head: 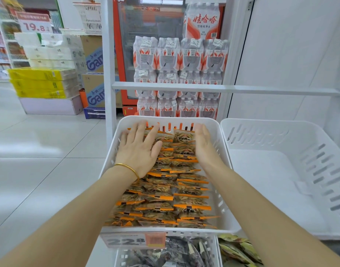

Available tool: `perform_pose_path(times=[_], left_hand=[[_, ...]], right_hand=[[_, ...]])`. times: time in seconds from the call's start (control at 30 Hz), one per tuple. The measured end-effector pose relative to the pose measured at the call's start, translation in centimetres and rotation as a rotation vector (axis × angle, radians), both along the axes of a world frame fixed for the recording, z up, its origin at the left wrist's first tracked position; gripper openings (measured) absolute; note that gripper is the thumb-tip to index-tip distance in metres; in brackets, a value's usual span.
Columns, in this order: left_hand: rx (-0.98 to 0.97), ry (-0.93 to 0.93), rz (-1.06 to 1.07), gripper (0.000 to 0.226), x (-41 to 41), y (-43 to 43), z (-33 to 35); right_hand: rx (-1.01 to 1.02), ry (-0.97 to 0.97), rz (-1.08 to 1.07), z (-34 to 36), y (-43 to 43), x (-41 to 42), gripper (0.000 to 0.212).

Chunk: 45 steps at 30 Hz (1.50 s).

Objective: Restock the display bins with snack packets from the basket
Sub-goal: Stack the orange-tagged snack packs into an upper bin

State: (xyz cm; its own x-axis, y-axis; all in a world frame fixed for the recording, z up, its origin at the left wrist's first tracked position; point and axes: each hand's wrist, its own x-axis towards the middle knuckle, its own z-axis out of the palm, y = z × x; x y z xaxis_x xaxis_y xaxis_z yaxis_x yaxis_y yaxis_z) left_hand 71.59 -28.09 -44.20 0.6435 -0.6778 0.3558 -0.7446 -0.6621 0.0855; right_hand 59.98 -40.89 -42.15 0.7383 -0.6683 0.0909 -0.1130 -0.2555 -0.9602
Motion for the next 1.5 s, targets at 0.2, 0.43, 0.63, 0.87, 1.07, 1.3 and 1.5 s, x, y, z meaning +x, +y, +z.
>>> perform_pose_path(times=[0.2,0.43,0.63,0.87,1.07,1.3,1.5], left_hand=[[0.122,0.044,0.041,0.055,-0.4,0.2,0.3],[-0.044,0.063,-0.103,0.062,-8.2,5.6,3.2],[0.06,0.218,-0.24,0.07,-23.3,18.5,-1.3],[0.58,0.413,-0.142,0.064,-32.0,28.3,-8.7],[0.686,0.428,-0.14,0.058,-31.9,29.1,-11.0],[0.744,0.414,-0.168,0.056,-31.1,30.3,-13.2],[0.752,0.444,-0.165,0.054,-30.7,30.4,-13.6]], right_hand=[[-0.031,0.023,0.037,-0.1,0.7,0.0,0.058],[0.009,-0.181,0.081,2.5,5.5,-9.4,0.054],[0.102,0.003,0.306,-4.1,15.9,-22.8,0.019],[0.043,0.51,0.35,-22.2,21.7,-30.0,0.022],[-0.228,0.699,0.412,-28.2,24.9,-29.1,0.036],[-0.992,0.858,0.588,-32.7,24.5,-24.2,0.047],[-1.16,0.918,0.586,-35.2,23.6,-23.0,0.056]])
